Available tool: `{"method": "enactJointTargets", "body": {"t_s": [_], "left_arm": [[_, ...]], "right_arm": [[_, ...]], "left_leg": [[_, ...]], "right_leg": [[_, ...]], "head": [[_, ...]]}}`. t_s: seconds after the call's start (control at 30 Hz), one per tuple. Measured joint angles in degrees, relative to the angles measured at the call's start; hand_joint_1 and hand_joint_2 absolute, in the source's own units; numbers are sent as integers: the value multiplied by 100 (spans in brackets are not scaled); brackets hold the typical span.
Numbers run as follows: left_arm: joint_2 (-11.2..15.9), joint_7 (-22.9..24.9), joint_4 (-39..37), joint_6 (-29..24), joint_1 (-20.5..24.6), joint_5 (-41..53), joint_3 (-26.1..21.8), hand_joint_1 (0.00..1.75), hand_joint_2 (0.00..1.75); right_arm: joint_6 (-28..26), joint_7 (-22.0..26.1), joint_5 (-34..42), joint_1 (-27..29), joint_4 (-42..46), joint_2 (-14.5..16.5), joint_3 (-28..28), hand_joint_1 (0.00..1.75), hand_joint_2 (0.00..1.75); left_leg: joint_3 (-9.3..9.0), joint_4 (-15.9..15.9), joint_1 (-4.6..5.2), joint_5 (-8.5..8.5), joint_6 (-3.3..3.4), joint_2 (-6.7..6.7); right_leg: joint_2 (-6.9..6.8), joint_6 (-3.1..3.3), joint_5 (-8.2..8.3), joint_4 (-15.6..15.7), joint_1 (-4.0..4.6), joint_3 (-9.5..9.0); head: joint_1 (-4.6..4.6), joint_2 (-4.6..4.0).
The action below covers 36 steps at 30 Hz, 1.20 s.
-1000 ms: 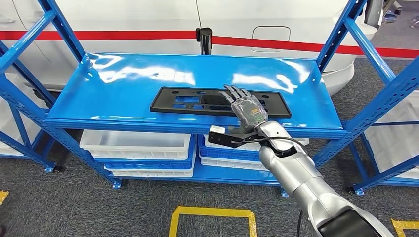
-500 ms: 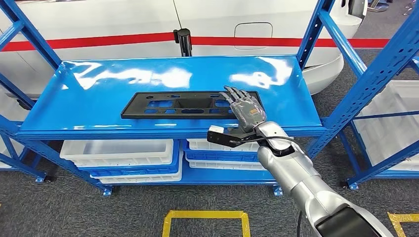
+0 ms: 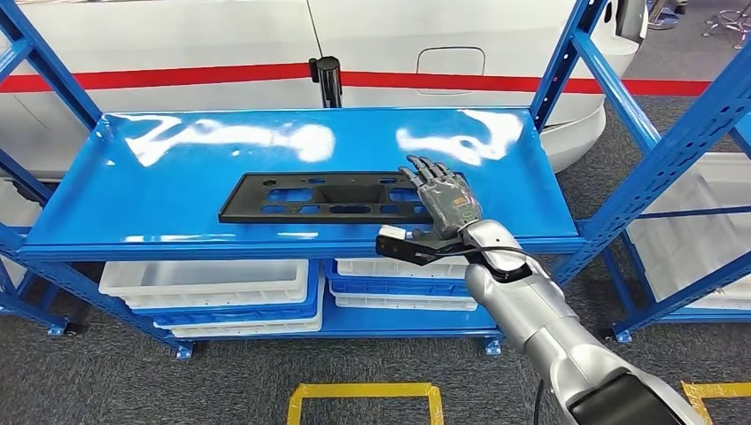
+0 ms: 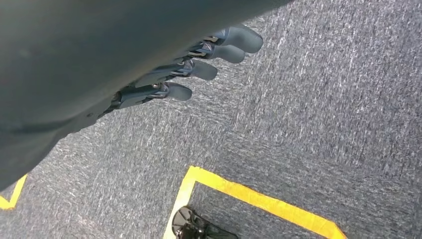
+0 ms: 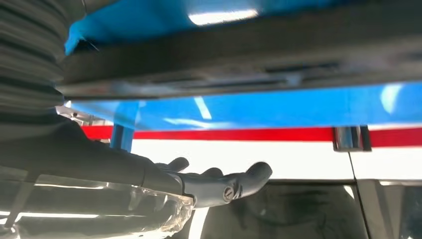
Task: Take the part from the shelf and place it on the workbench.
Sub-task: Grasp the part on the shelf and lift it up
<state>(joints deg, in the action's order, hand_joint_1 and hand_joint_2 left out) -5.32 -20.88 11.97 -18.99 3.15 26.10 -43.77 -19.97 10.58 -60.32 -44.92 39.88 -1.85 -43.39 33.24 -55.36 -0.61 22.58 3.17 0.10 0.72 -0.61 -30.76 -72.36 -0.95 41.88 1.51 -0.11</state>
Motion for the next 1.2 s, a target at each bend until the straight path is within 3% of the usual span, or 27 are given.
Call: {"method": "enactJointTargets", "body": {"t_s": [0.03,0.07,0.1,0.13,0.2,0.33,0.47,0.53,0.6,0.67,0.87,1.03,1.2], "left_arm": [[-9,-72,-1,-21,-1,-31,-14,0,0],[-15,-172,-1,-54,0,-72,-36,0,0],[-19,-289,0,-97,2,-122,-67,0,0],[-22,-414,1,-149,5,-168,-107,0,0],[-22,-616,1,-298,10,-231,-185,0,0],[-43,-1219,5,-962,10,-276,-324,0,0],[-70,-1583,3,-1117,24,-263,-393,0,175],[-82,-1576,2,-1115,24,-228,-403,0,175],[-89,-1566,1,-1087,25,-188,-403,0,175],[-97,-1546,1,-1030,25,-179,-405,0,175],[-104,-1299,-1,-968,24,-87,-410,0,175],[-97,-803,-1,-635,25,-83,-432,0,175],[-93,-655,-2,-394,28,42,-438,0,175]], "right_arm": [[-3,0,3,10,-9,-8,-2,131,175],[-8,3,7,12,-16,-14,-3,172,175],[-14,12,14,6,-21,-17,-4,170,175],[-21,28,24,0,-24,-12,-5,167,175],[-35,67,44,-11,-32,0,-8,164,175],[-103,105,65,-1,-49,12,-10,165,175],[-220,151,70,34,-60,-5,-10,169,175],[-270,162,71,40,-57,-26,-10,171,175],[-303,163,63,46,-28,-57,-9,171,175],[-320,155,44,53,40,-95,-8,171,175],[-356,178,84,147,404,-200,22,171,175],[-219,298,329,324,1027,-329,122,171,175],[-218,343,477,525,1743,-483,327,171,175]], "left_leg": [[-5,-12,-15,17,-28,0],[-9,-35,-29,40,-66,-1],[-8,-72,-32,73,-116,0],[-4,-112,-31,109,-171,3],[5,-163,-20,163,-236,18],[-5,-169,-60,161,-137,42],[-28,-137,-80,159,-148,59],[-33,-131,-92,160,-205,65],[-36,-127,-109,163,-316,66],[-36,-125,-118,165,-385,65],[-34,-134,-80,165,-395,63],[-26,-138,-50,167,-389,63],[-13,-144,-42,165,-383,60]], "right_leg": [[-19,-83,133,222,-39,-74],[-52,-168,316,634,-80,-256],[-97,-226,483,1049,-103,-454],[-124,-241,606,1368,-110,-616],[-140,-185,693,1585,-110,-733],[-79,-124,719,1596,-92,-738],[-62,-102,714,1595,-58,-736],[-59,-88,706,1593,-40,-736],[-60,-77,700,1591,-23,-736],[-60,-72,699,1590,-15,-737],[-63,-74,700,1590,-25,-739],[-62,-78,703,1591,-44,-739],[-66,-80,703,1592,-55,-737]], "head": [[0,0],[-2,0],[-5,0],[-4,0],[2,0],[11,0],[12,0],[11,0],[10,0],[8,0],[7,0],[8,0],[8,0]]}}
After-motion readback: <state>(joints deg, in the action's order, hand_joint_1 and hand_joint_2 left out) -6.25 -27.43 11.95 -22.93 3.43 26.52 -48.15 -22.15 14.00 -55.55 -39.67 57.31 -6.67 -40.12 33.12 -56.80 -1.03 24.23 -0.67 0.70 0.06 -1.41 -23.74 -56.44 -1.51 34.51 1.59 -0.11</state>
